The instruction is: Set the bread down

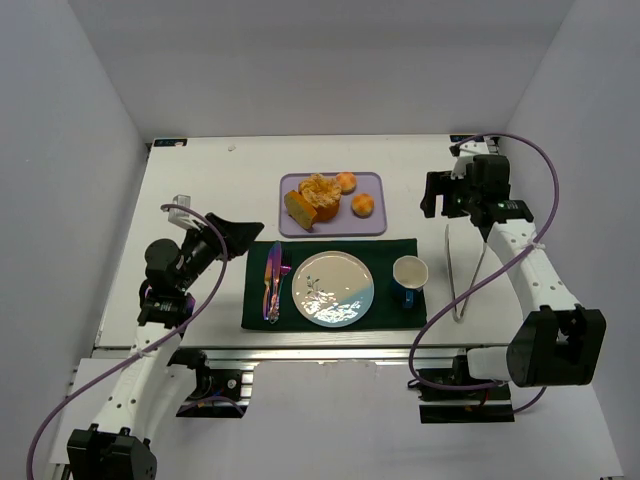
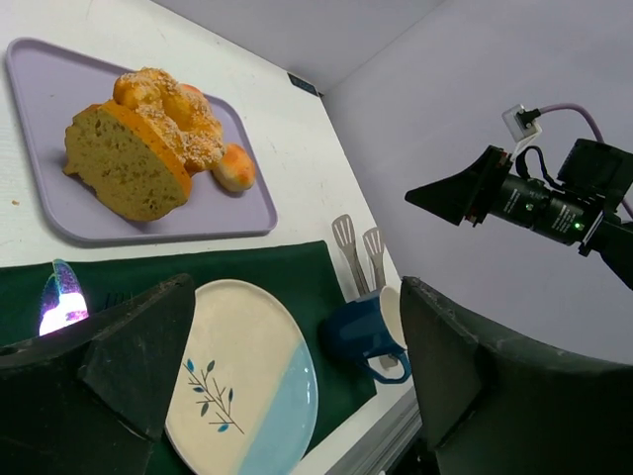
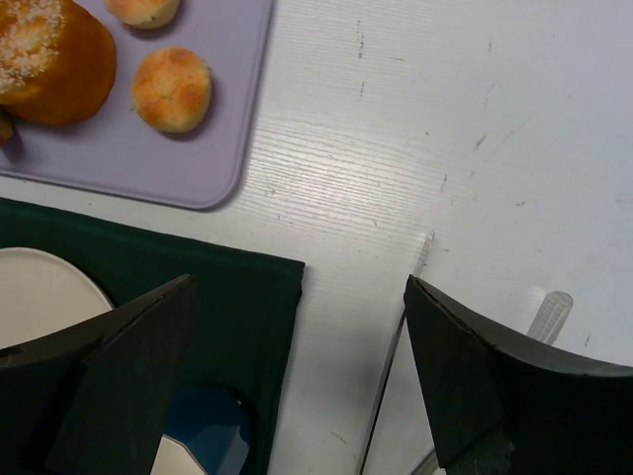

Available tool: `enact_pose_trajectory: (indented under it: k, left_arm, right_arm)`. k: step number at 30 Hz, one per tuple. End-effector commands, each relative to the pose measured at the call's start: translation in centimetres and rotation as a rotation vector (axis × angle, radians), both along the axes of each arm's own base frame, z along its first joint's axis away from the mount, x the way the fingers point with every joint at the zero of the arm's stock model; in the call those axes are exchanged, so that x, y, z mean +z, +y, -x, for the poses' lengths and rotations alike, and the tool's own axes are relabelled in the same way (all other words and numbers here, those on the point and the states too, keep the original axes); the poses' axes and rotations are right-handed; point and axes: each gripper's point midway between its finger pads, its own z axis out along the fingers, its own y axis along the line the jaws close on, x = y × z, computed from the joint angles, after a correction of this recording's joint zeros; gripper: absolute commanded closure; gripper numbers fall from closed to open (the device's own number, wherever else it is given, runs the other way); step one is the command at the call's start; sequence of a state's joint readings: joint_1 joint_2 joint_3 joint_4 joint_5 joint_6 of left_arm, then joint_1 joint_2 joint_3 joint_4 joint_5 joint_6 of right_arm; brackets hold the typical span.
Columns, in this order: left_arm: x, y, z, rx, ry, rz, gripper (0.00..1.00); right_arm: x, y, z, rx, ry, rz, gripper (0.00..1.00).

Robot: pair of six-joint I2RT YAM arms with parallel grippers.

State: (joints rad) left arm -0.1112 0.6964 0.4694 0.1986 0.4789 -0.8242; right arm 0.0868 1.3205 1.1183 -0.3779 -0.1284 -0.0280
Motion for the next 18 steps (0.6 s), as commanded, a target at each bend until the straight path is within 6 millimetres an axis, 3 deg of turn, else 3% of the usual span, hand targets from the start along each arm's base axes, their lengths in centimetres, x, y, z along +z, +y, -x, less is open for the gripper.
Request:
enact_pose_trajectory:
  k: [1,4,5,6,7,8,10,11,12,13,15,16,18]
  left_arm:
    - [0.5,0.3,0.0,0.021,-0.011,-0.003,0.1]
    - [0.2,0.5,0.0,0.036,0.002,-0.006,0.22]
    - [0.3,0.5,0.0,0.036,0.0,-0.004,0.46]
    - [0.1,0.6,0.1,0.038,0.001,-0.007,0.61]
    - [0.2,0.7,0.2,0.043,-0.008,-0.008,0.8]
    - [0.3,0.7,0.2,0.046,-0.01,-0.011,0.82]
    - [0.2,0.9,0.5,0.058,-0.007,-0.02,0.79]
    - [0.1,1.0,0.6,0.061,-0.007,-0.022,0.72]
    - [0.0,1.0,0.7,0.063,-0.009,-0.022,0.49]
    - [-0.6,1.1,0.9,0.064,0.005,-0.024,0.39]
    - [-1.1,1.2,1.2,0.067,0.008,-0.019,0.24]
    - [-1.9,1.1,1.2,0.067,0.017,-0.016,0.22]
    - [-2.1,1.1,1.2,0.061,0.014,-0.017,0.18]
  right_arm:
    - [2.7,-1.2,0.1,-0.039,-0.053,0.018,0.11]
    - [1.8,-1.5,1.3,0.052,-0.033,0.078,0.11]
    - [1.3,-0.9,2.0,0.127,-0.015,0.077,0.14]
    - [0.4,-1.1,2.6,0.141,0.015,0.094,0.19]
    - [-0.7,-2.0,2.9,0.085,0.065,0.092,0.33]
    - [-1.2,-2.5,3.1,0.057,0.093,0.084,0.43]
    - [-1.8,-3.1,3.6,0.022,0.126,0.06,0.63]
    - [-1.9,-4.0,3.9,-0.015,0.136,0.057,0.78]
    - [-2.1,-4.4,4.0,-0.029,0.146,0.06,0.79]
    - [-2.3,-5.1,4.2,-0.046,0.159,0.063,0.78]
    - [-2.9,-5.7,4.9,-0.045,0.197,0.066,0.59]
    - [-2.8,-6.1,5.0,-0.05,0.196,0.057,0.37]
    - [-2.8,-6.4,5.0,-0.06,0.184,0.044,0.18]
